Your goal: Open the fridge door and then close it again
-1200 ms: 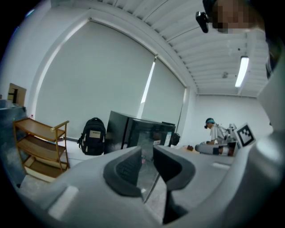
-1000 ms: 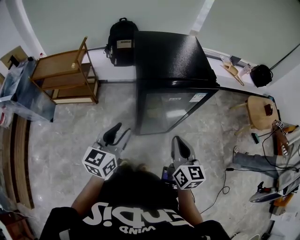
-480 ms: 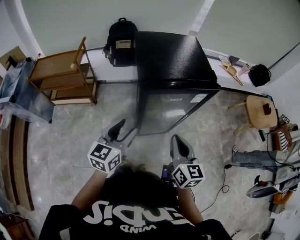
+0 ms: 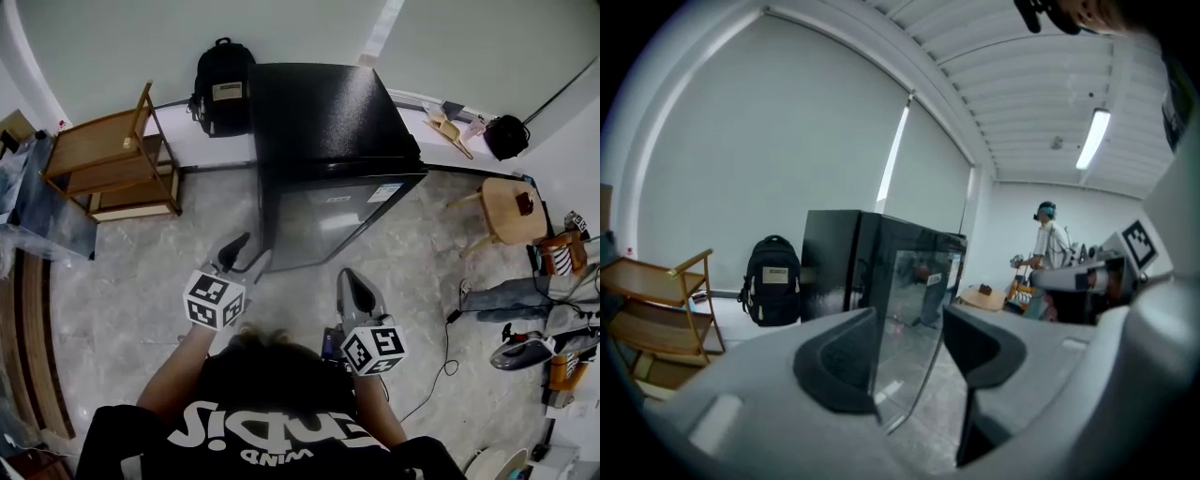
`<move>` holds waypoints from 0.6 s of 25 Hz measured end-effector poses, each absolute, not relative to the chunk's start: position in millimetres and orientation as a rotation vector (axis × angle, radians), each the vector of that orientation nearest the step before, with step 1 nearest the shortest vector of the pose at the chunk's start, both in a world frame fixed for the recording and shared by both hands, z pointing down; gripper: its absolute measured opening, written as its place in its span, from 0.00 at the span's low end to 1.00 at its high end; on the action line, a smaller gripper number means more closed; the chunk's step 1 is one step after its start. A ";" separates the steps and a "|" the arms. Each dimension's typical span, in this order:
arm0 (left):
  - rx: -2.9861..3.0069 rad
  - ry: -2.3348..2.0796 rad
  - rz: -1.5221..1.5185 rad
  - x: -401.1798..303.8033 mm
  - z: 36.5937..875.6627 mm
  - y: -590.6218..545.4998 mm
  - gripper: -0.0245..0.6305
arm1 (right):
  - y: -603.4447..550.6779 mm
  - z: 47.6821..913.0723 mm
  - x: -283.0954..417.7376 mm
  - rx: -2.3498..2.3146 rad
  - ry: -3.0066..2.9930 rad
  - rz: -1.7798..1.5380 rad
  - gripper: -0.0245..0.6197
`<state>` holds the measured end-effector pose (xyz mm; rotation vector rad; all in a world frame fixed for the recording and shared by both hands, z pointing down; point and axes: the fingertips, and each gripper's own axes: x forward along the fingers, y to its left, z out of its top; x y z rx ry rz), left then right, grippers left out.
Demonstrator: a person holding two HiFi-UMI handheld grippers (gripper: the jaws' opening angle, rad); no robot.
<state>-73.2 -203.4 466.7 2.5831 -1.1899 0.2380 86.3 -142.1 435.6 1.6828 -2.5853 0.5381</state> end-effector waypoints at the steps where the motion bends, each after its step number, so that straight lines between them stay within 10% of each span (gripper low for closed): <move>1: 2.584 -1.183 0.254 -71.1 471.4 -208.0 0.37 | -142.4 436.0 88.7 1.691 -2.578 0.539 0.03; 15: 2.528 -1.167 0.369 -60.2 532.6 -270.8 0.37 | -148.9 441.4 106.4 1.757 -2.499 0.544 0.03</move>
